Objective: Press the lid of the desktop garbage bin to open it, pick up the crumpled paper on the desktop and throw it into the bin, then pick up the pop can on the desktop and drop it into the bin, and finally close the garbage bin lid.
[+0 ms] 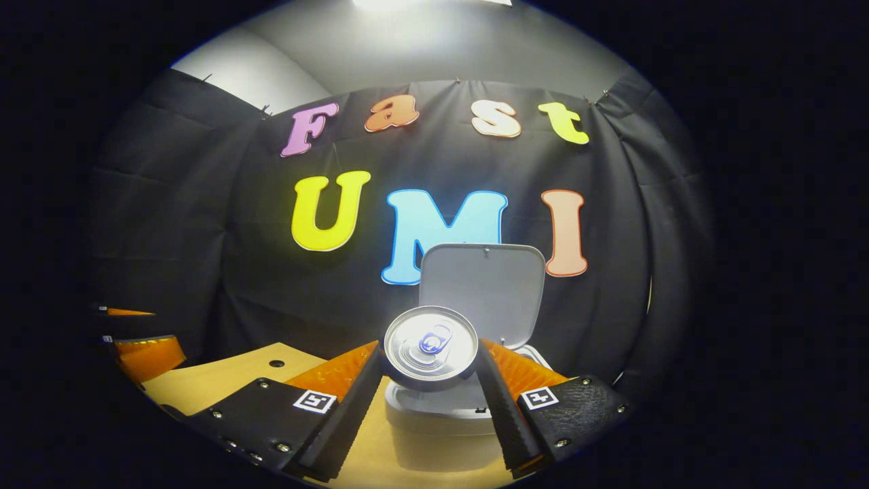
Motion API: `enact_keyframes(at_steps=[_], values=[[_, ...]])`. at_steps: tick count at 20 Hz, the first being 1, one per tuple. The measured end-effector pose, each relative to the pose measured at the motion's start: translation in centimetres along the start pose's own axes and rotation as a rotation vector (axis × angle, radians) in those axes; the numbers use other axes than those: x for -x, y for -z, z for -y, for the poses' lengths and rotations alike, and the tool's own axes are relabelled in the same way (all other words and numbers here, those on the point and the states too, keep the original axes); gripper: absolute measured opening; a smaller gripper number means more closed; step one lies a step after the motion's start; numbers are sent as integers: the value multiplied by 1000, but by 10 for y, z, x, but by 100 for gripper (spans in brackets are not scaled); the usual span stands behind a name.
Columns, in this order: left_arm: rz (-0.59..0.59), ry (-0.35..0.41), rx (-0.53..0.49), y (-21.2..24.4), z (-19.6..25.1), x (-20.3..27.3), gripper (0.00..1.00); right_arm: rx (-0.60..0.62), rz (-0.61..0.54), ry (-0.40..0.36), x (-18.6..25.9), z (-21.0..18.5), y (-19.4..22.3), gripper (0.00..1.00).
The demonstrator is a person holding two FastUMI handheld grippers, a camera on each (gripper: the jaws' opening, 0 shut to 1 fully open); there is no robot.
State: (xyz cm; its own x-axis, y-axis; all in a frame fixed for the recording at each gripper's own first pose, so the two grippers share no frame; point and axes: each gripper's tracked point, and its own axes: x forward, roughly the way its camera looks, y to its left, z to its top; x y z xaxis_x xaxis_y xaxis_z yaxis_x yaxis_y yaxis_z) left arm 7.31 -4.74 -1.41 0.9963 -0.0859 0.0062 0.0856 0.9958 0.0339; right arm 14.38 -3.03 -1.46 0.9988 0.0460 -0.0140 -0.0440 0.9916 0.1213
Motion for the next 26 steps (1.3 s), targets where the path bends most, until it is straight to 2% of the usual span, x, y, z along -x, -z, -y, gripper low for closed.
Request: enact_keyframes(at_steps=[9, 16, 18, 19, 20, 26], values=[[-10, 3, 4, 3, 2, -2, 100, 25, -82, 7, -20, 3, 31, 84], [-17, 0, 16, 7, 0, -5, 100, 46, -101, -1, -22, -2, 38, 85], [-18, 0, 19, 8, 0, -6, 100, 59, -92, 9, -21, -1, 35, 86], [-17, 1, 19, 6, 1, -6, 94, 65, -83, 15, -21, 1, 32, 89], [-16, 1, 19, 6, 1, -6, 100, 70, -77, 17, -22, 0, 29, 93], [-8, 7, 24, 4, 2, -6, 100, 75, -37, 23, -23, 3, 4, 94]])
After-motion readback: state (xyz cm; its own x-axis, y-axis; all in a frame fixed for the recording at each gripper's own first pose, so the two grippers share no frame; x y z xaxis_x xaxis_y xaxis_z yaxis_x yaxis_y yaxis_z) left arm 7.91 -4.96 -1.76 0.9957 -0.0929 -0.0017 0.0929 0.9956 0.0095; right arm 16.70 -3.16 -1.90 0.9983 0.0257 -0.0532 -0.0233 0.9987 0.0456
